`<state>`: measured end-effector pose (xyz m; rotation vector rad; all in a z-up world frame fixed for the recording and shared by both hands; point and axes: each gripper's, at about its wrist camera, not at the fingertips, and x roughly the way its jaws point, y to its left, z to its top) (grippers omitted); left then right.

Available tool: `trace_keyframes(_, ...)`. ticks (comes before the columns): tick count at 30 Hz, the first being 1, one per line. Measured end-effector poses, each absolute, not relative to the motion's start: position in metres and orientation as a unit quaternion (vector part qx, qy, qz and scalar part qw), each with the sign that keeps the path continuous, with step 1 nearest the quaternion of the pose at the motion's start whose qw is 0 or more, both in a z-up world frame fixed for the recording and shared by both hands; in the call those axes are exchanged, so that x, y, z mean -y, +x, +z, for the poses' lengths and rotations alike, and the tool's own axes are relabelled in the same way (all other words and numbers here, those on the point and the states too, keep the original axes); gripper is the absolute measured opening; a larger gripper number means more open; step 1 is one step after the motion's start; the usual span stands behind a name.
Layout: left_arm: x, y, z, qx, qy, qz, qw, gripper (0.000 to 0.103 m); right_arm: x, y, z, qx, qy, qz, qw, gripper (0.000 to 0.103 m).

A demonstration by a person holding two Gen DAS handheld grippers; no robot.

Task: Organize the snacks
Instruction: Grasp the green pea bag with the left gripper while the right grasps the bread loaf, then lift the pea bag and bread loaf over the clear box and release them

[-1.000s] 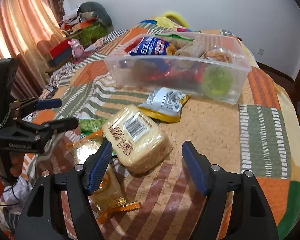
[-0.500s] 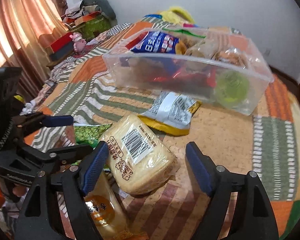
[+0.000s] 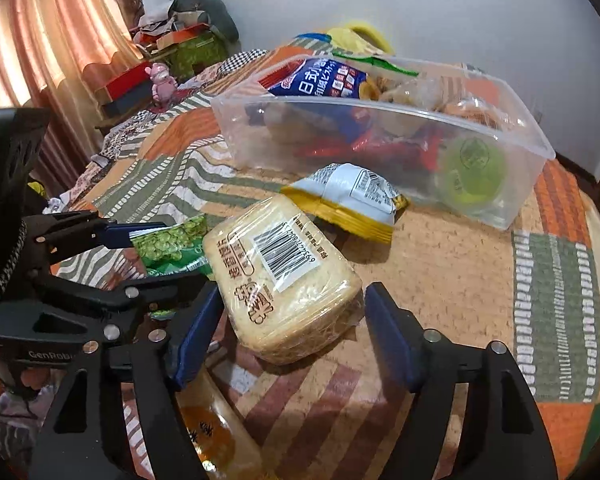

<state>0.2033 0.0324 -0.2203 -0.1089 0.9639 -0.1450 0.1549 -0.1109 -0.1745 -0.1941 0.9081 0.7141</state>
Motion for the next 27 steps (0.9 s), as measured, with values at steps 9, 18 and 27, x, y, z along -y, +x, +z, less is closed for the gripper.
trace_keyframes(9,-0.039,0.195,-0.209,-0.44,-0.054,-0.06,0.894,0.035,0.135,0.146,-0.165,-0.414,-0.08,0.321,0.848,0.056)
trace_keyframes(18,-0.043,0.185,-0.198,-0.433,-0.065,-0.06,0.897,0.018,0.182,0.134,-0.16,-0.425,-0.068,0.273,0.86,0.054)
trace_keyframes(27,-0.031,0.179,-0.183,-0.419,-0.056,-0.069,0.904,0.018,0.185,0.138,-0.148,-0.408,-0.062,0.279,0.867,0.069)
